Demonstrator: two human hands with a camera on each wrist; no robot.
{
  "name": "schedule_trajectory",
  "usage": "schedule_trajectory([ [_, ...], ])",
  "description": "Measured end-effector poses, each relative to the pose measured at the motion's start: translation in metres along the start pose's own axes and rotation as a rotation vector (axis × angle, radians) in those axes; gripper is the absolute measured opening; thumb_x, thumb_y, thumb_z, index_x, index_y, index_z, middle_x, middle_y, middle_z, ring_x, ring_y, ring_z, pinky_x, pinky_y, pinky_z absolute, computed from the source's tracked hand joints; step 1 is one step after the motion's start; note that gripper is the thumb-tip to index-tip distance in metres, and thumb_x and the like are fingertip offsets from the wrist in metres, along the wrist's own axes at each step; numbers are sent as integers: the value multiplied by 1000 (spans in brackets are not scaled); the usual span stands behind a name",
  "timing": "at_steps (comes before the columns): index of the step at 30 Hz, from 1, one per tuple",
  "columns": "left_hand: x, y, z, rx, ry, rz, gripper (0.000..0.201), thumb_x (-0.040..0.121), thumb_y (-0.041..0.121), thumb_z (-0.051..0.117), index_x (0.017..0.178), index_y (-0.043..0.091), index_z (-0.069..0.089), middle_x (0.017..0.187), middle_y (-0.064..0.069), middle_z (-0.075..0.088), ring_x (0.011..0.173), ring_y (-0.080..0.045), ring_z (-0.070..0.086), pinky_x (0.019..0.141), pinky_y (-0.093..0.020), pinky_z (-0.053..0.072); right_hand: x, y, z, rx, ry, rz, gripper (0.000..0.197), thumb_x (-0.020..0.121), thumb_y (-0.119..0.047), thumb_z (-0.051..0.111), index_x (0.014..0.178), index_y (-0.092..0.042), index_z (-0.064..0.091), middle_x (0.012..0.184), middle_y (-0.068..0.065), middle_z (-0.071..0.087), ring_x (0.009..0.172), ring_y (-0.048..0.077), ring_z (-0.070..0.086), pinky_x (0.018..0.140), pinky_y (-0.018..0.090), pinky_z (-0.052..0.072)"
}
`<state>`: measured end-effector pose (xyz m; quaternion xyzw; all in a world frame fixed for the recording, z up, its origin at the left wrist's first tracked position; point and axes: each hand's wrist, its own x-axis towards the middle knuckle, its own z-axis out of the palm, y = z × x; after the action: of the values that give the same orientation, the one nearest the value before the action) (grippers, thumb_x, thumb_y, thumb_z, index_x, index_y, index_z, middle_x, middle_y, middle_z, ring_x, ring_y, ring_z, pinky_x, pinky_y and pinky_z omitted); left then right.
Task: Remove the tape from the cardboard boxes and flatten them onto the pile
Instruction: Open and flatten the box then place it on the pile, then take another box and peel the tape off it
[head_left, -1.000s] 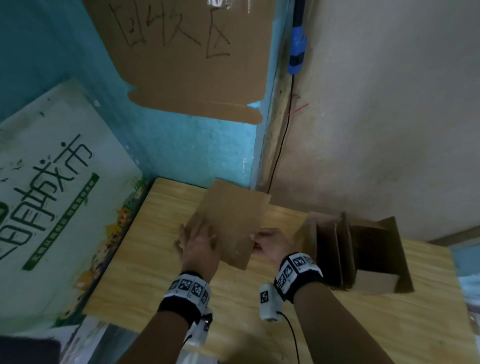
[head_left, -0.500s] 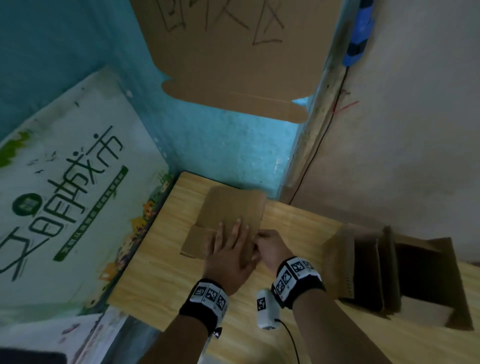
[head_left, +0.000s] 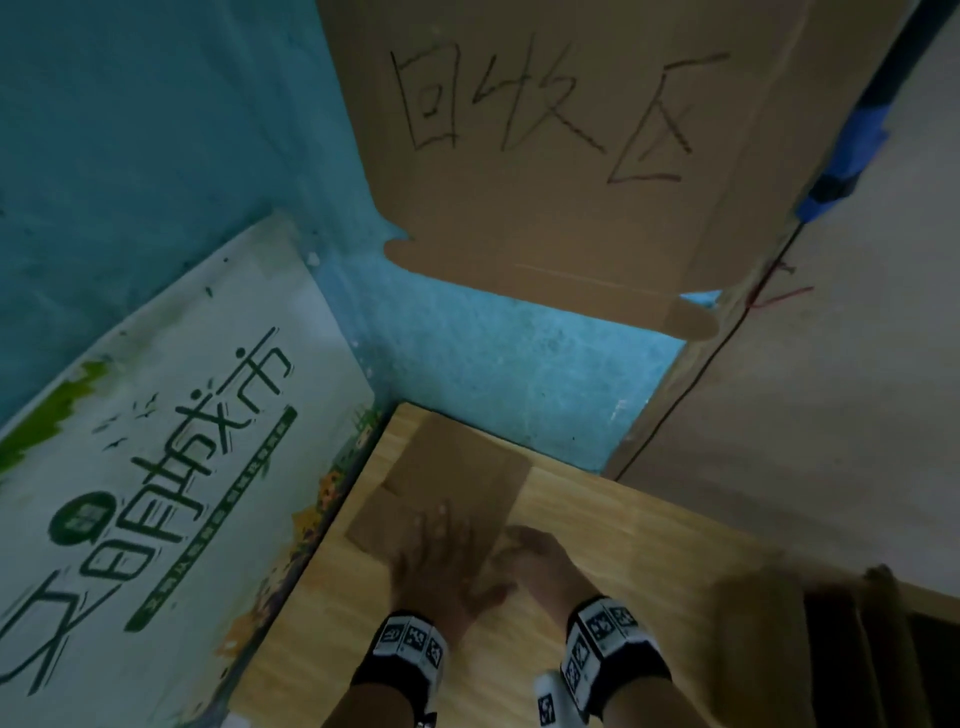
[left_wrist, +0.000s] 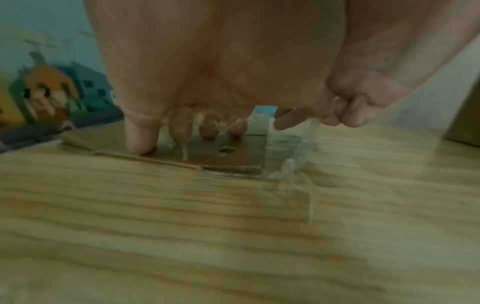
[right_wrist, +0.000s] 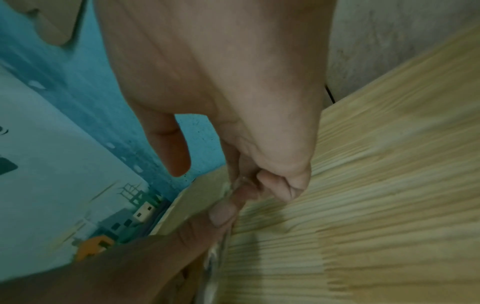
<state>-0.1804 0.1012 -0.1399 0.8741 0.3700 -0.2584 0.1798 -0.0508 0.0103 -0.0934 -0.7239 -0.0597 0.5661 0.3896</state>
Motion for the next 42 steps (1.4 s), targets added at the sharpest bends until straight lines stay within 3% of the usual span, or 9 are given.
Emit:
schedule_trajectory([
  [3,14,-4,-5,-33,-26,-28,127,57,102,24,155,34,-21,159,1,-36,150,-32,-24,119,-60,6,2,1,1,-211,-36,18,29,100,-6,53,122,7,68,111,15,69,94,18,58,81,31,50],
  [5,19,-3,-6,-56,-18,-68,130,56,95,41,152,38,-25,157,1,-40,149,-33,-26,118,-61,5,5,2,3,-294,-59,49,25,97,-1,49,109,2,71,107,15,69,86,16,56,77,26,42],
  [7,19,1,-7,-56,0,-103,132,49,98,35,152,40,-25,156,1,-41,149,-33,-26,116,-61,5,7,1,3,-295,-41,91,21,90,2,45,85,-10,62,85,7,58,73,16,51,71,27,37],
  [10,17,5,-8,-53,32,-93,142,30,108,5,153,41,-22,158,0,-38,150,-34,-24,115,-61,5,7,4,-1,-222,34,79,12,84,-5,48,89,-13,57,87,4,55,79,21,51,69,30,38],
  [16,18,-13,10,-57,147,-195,78,89,69,18,148,42,-25,164,-13,-21,153,-35,-4,116,-53,24,-6,10,-11,-208,95,76,19,92,-7,45,98,-13,62,105,8,59,89,19,55,71,28,41],
  [26,42,-38,-11,-105,124,-162,71,97,63,33,153,52,-8,163,-8,-28,153,-31,-10,118,-57,17,-20,14,-15,-210,166,-55,23,86,7,44,93,-5,62,83,7,57,66,13,51,53,18,39],
  [35,45,-39,-12,-102,114,-164,75,95,63,39,153,51,-7,162,-8,-28,153,-30,-11,118,-59,14,-40,15,-46,-463,246,-171,7,88,-26,70,90,-21,65,91,-2,58,70,5,55,51,14,39],
  [38,47,-31,-18,-49,82,-179,75,94,66,37,157,42,3,164,-17,-14,152,-37,1,114,-61,23,-48,13,-64,-383,234,-181,8,88,-21,70,96,-21,68,88,0,59,69,9,56,57,16,41],
  [42,32,5,-40,-1,126,-256,68,94,66,23,140,23,50,154,-16,34,141,-38,30,112,-61,27,-60,26,-78,-163,191,-140,21,85,-18,67,104,-28,66,99,5,67,83,14,65,67,25,49],
])
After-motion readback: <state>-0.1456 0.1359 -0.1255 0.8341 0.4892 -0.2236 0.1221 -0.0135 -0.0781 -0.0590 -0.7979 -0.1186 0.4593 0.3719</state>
